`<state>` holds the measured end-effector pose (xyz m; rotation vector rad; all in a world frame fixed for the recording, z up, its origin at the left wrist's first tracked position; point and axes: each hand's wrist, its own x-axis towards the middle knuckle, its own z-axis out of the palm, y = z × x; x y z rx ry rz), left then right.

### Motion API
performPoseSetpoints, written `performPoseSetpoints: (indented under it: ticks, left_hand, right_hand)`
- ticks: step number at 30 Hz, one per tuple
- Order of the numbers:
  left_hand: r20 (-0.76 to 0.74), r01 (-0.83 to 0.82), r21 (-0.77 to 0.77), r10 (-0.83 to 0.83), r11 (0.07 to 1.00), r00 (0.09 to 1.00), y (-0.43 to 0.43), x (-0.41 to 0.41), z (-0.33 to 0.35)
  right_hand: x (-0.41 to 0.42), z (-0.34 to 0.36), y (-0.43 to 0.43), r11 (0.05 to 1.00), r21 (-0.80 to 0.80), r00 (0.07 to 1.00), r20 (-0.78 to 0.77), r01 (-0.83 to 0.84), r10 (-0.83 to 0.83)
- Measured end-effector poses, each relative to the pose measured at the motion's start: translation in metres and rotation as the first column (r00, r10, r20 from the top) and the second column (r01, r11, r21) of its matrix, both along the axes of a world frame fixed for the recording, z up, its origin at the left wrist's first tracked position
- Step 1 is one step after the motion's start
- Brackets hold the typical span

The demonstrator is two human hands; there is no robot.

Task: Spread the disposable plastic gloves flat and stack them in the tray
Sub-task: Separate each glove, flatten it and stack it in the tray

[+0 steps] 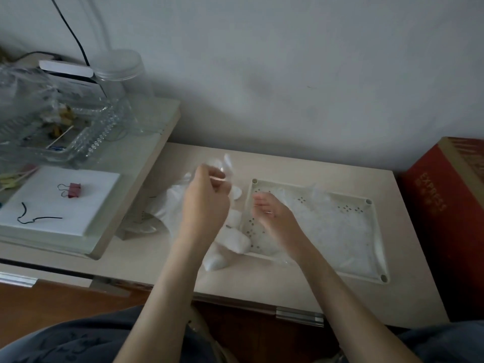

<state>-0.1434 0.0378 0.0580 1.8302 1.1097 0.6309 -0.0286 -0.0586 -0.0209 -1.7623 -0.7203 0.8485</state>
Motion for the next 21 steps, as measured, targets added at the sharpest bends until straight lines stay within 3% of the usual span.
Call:
performPoseSetpoints:
  ticks: [2,3,4,6,9,11,12,14,17,21]
  left_hand:
    - [0.347,0.21,-0.301,-0.098,0.93,0.933,-0.007,0.0,0.027]
    - [0.525,0.349,-0.43,-0.085,0.833,0.847,-0.011,0.0,0.037]
    - [0.656,0.477,-0.501,-0.042,0.722,0.753,-0.014,0.0,0.043]
    - [0.776,0.632,-0.524,0.015,0.572,0.63,-0.018,0.004,0.045]
    - [0.817,0.739,-0.509,-0.023,0.442,0.577,-0.025,0.017,0.032]
    - [0.77,0.708,-0.564,-0.039,0.426,0.637,-0.027,0.029,0.01]
    - [0.723,0.663,-0.584,-0.072,0.468,0.687,-0.027,0.034,0.0]
    - [0.642,0.6,-0.599,-0.129,0.531,0.756,-0.032,0.045,-0.016]
    - [0.643,0.591,-0.681,-0.034,0.433,0.765,-0.041,0.057,-0.028]
    - [0.705,0.658,-0.684,0.054,0.315,0.707,-0.055,0.076,-0.022]
  right_hand:
    - [0.001,0.008,0.001,0.991,0.132,0.972,-0.232,0.008,0.023]
    - [0.004,0.01,0.001,0.976,0.219,0.936,-0.347,0.016,0.062]
    - [0.005,0.015,-0.002,0.958,0.287,0.906,-0.41,0.018,0.106]
    - [0.011,0.019,-0.009,0.951,0.301,0.849,-0.518,0.067,0.104]
    - [0.025,0.016,-0.03,0.935,0.279,0.715,-0.697,0.218,0.041]
    - [0.036,0.018,-0.045,0.912,0.293,0.632,-0.774,0.287,0.05]
    - [0.042,0.02,-0.053,0.893,0.316,0.611,-0.789,0.319,0.061]
    - [0.057,0.019,-0.068,0.866,0.341,0.605,-0.794,0.365,0.058]
    - [0.073,0.015,-0.087,0.904,0.202,0.574,-0.817,0.378,-0.057]
    - [0.066,0.008,-0.099,0.962,-0.007,0.577,-0.799,0.274,-0.17]
